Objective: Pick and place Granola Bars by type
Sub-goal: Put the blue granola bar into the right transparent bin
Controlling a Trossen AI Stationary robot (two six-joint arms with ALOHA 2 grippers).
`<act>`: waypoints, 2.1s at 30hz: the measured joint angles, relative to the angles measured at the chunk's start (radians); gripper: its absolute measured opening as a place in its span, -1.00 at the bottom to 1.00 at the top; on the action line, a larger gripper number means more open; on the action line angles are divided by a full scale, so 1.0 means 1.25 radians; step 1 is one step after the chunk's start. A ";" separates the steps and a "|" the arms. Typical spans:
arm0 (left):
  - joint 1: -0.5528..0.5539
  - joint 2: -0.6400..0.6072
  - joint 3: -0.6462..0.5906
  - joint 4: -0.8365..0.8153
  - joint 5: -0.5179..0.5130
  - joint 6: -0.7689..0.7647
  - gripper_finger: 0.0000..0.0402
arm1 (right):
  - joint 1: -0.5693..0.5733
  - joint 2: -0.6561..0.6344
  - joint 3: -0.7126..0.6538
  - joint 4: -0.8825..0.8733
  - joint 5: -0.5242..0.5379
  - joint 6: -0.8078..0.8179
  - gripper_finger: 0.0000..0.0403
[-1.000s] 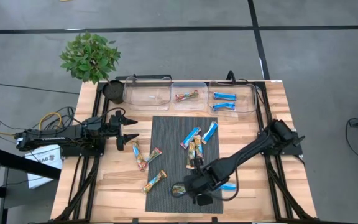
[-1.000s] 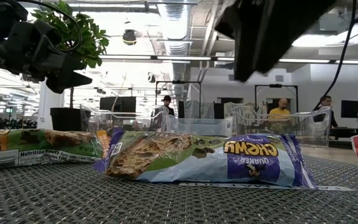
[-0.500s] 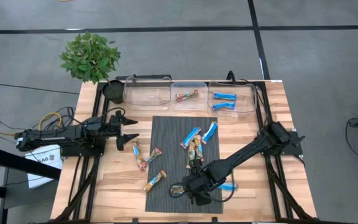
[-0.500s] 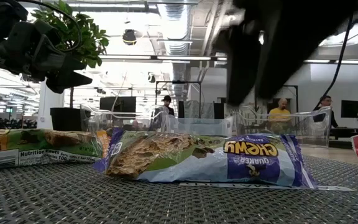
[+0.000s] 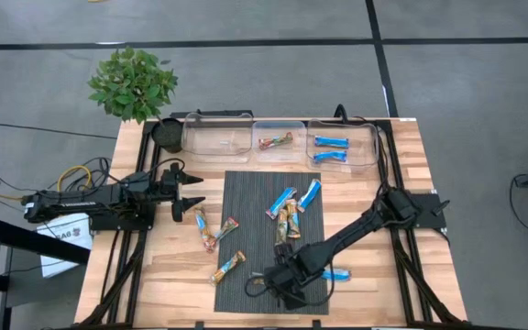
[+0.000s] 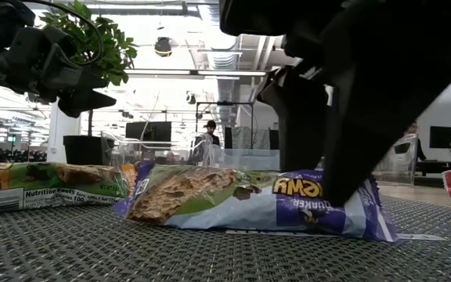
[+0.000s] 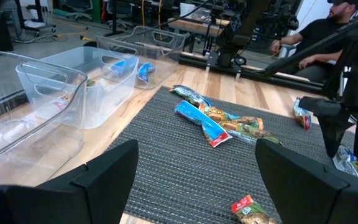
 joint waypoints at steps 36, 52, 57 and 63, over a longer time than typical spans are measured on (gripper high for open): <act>0.000 0.000 0.000 0.000 0.000 0.000 0.58 | -0.007 0.026 0.000 0.024 0.001 0.080 -0.59; 0.000 0.000 0.000 0.000 0.000 0.000 0.58 | -0.059 -0.112 0.008 0.068 0.043 0.007 -0.60; 0.000 0.000 0.000 0.000 0.000 0.000 0.58 | -0.120 -0.180 0.008 0.066 0.043 -0.070 -0.60; 0.000 0.000 0.000 0.000 0.000 0.000 0.58 | -0.215 -0.247 0.008 0.066 0.044 -0.174 -0.60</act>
